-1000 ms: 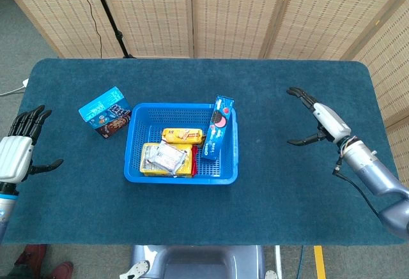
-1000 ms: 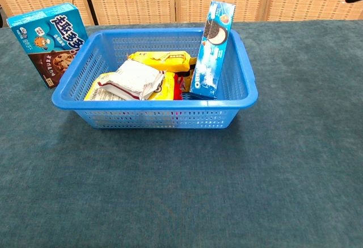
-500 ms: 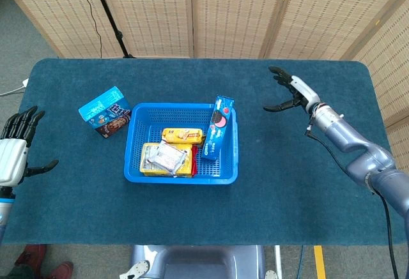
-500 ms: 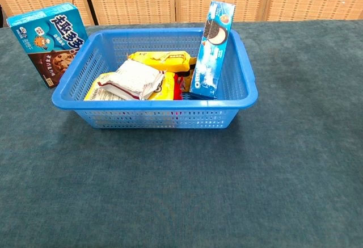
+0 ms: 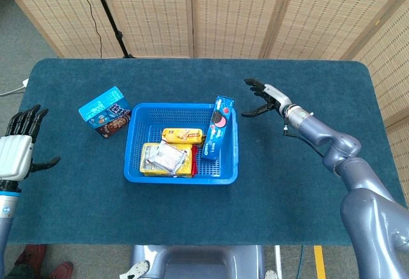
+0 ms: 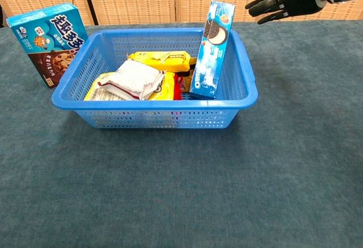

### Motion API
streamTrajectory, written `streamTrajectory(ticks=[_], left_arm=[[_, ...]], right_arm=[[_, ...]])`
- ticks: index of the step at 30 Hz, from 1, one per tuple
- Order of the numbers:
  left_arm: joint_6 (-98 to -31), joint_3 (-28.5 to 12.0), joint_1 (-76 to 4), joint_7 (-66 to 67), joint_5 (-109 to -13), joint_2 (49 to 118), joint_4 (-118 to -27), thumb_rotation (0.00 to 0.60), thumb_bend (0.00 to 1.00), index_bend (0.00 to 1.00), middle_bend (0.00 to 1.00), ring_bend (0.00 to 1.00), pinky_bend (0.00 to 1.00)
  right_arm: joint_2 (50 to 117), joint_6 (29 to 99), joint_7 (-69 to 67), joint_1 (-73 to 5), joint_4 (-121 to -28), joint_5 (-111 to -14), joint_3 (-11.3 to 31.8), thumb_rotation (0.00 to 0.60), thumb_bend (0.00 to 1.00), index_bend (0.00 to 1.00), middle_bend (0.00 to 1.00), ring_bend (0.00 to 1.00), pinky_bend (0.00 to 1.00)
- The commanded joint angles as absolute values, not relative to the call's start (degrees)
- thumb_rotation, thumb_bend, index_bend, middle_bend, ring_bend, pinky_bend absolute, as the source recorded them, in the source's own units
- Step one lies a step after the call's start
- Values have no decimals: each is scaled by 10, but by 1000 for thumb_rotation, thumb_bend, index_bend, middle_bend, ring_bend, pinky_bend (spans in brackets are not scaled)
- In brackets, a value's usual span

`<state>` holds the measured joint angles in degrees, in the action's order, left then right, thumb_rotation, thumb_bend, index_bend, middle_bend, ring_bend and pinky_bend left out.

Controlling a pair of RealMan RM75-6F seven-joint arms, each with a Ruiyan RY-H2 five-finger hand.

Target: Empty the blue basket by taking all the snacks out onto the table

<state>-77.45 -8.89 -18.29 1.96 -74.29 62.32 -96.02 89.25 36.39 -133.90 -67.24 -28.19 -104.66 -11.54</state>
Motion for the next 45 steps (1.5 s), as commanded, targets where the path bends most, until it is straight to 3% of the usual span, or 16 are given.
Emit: streamTrajectory(ticks=[1,7,10,12,18,21,24,29,38,45], left_arm=[[-773,-91,-183,21,-739,624,-958,600,79,0,0,0,0],[-766,-97,-184,22,-729,627,-949,600,79,0,0,0,0],[-764,-98,-185,23,-728,629,-947,600,79,0,0,0,0],[-763,-98,-185,23,-728,629,-946,600,79,0,0,0,0],[-760,-101,-184,23,-724,630,-944,600,79,0,0,0,0],[-758,-101,-185,23,-725,631,-944,600,79,0,0,0,0],[-758,-102,-185,20,-728,630,-944,600,79,0,0,0,0],[-755,-100,-184,9,-735,625,-946,600,79,0,0,0,0],[-757,-93,-178,-21,-762,613,-954,600,79,0,0,0,0],[-764,-87,-172,-40,-782,605,-958,600,79,0,0,0,0]], right_arm=[[919,380,-1377,-686,-253,-1058,-140,600,0,0,0,0,0],[954,372,-1407,-705,-216,-1055,-154,600,0,0,0,0,34],[971,355,-1402,-713,-199,-1046,-154,600,0,6,17,15,100],[982,334,-1391,-718,-188,-1039,-151,600,0,47,85,78,179],[1017,269,-1308,-720,-159,-989,-115,600,13,434,490,445,580],[1020,266,-1266,-716,-159,-962,-90,600,177,549,591,538,692],[1013,277,-1222,-713,-167,-936,-63,600,270,574,613,559,716],[977,311,-1163,-707,-213,-904,-26,600,296,580,616,560,716],[789,410,-1010,-672,-475,-843,52,600,303,586,619,561,716],[674,431,-857,-623,-606,-758,105,600,304,588,621,562,716]])
